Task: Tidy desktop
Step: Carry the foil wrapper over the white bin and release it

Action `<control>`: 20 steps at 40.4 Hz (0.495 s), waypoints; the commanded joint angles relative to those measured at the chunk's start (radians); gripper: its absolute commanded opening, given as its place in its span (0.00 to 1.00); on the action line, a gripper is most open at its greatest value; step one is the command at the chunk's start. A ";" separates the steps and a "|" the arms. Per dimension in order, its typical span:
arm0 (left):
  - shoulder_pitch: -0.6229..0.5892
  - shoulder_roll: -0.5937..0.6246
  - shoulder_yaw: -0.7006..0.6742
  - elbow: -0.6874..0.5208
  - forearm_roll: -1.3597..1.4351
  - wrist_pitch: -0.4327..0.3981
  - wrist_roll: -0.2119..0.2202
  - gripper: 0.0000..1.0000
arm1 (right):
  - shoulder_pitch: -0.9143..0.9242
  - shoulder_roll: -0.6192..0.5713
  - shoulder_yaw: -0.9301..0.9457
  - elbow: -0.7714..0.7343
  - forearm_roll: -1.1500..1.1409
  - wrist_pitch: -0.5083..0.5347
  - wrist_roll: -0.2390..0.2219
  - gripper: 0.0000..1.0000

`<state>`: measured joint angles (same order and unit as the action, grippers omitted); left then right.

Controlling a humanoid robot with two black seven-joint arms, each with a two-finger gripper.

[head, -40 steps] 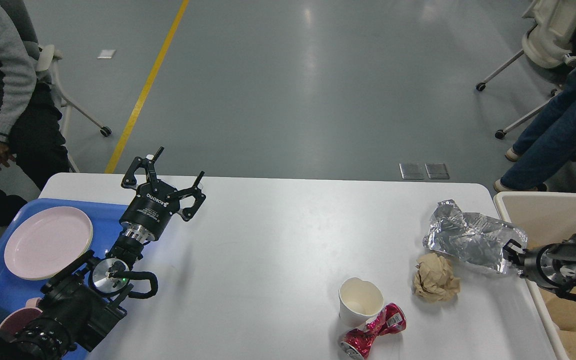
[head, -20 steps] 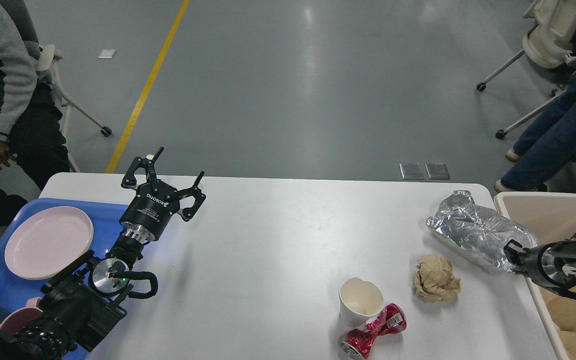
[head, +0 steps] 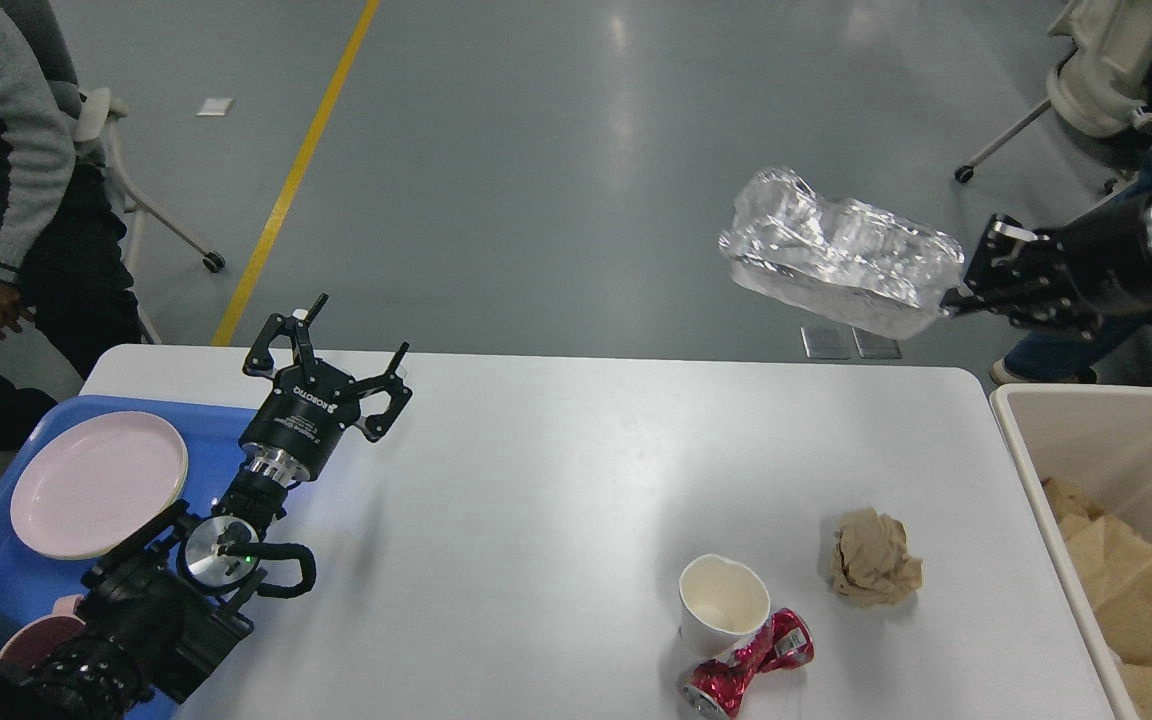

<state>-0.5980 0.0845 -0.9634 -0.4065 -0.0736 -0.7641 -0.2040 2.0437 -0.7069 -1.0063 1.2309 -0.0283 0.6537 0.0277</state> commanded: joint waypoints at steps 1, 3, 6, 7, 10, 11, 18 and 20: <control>0.000 0.000 0.000 0.000 0.000 0.000 0.000 0.97 | 0.176 0.078 -0.002 0.157 -0.012 0.046 -0.006 0.00; 0.001 0.001 0.000 0.002 0.000 0.000 0.000 0.97 | 0.205 0.124 -0.003 0.209 -0.012 0.041 -0.006 0.00; 0.001 0.001 0.000 0.000 0.000 0.000 0.000 0.97 | 0.207 0.161 -0.017 0.220 -0.013 0.021 -0.008 0.00; 0.000 0.001 0.000 0.001 0.000 0.000 0.000 0.97 | 0.205 0.168 -0.029 0.217 -0.013 0.011 -0.008 0.00; 0.000 0.000 0.000 0.000 0.000 0.000 0.000 0.97 | 0.168 0.181 -0.107 0.191 -0.019 -0.087 -0.006 0.00; 0.000 0.000 0.000 0.000 0.000 0.000 0.000 0.97 | 0.121 0.179 -0.144 0.162 -0.028 -0.147 -0.006 0.00; 0.001 0.001 0.000 0.001 0.000 0.000 0.000 0.97 | -0.155 0.113 -0.219 -0.051 -0.044 -0.264 -0.003 0.00; 0.000 0.000 0.000 0.000 0.000 0.000 0.000 0.97 | -0.251 0.072 -0.215 -0.137 -0.042 -0.281 -0.003 0.00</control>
<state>-0.5976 0.0851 -0.9633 -0.4056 -0.0736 -0.7641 -0.2040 2.0010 -0.5589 -1.2042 1.2728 -0.0691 0.4289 0.0232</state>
